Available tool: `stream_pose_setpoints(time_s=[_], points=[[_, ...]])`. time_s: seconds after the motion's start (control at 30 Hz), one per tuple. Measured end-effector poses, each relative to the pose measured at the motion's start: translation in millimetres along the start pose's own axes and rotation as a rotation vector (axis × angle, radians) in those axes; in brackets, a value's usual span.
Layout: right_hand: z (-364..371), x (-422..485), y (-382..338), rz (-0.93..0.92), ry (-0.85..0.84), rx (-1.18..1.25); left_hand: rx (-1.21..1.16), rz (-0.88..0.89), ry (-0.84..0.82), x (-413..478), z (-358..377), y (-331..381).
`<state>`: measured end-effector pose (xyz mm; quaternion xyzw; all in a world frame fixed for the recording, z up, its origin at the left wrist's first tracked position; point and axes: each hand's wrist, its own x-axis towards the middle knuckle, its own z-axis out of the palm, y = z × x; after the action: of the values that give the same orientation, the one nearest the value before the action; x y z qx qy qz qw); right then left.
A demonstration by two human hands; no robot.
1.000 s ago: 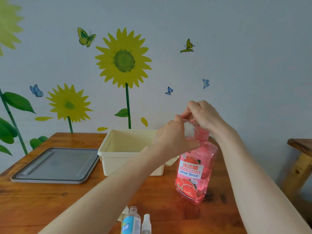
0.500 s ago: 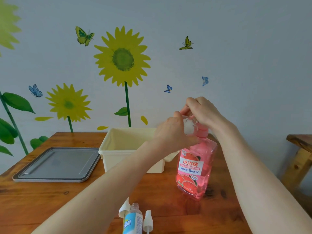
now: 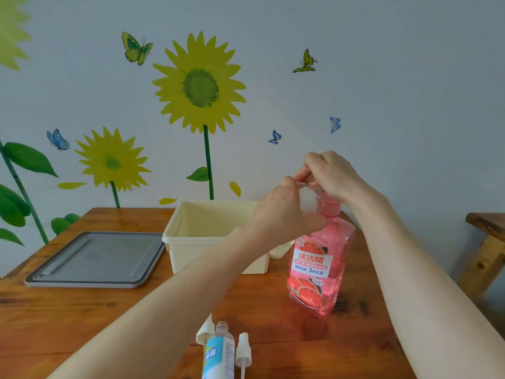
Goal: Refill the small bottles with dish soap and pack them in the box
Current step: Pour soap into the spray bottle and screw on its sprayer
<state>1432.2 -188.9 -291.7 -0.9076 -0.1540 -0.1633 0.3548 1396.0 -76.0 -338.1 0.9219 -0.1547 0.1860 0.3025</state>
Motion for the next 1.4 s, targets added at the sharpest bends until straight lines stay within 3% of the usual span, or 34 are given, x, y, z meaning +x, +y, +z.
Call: stream_pose_setpoints(time_s=[0.23, 0.43, 0.8, 1.0, 1.27, 1.4], points=[[10, -5, 11, 0.006, 0.051, -0.023, -0.047, -0.021, 0.013, 0, 18, -6], [6, -5, 4, 0.001, -0.005, -0.112, -0.035, -0.026, -0.008, -3, 12, -3], [12, -8, 10, 0.001, 0.071, -0.019, -0.040, -0.042, -0.008, -2, 16, -5], [5, -3, 1, 0.024, 0.001, -0.073, 0.003, -0.042, -0.051, -2, 1, -1], [14, -4, 12, 0.015, 0.068, -0.076, -0.039, -0.064, -0.017, -3, 12, -3], [12, -4, 7, 0.024, 0.020, -0.080, -0.032, -0.073, -0.026, -4, 10, -3]])
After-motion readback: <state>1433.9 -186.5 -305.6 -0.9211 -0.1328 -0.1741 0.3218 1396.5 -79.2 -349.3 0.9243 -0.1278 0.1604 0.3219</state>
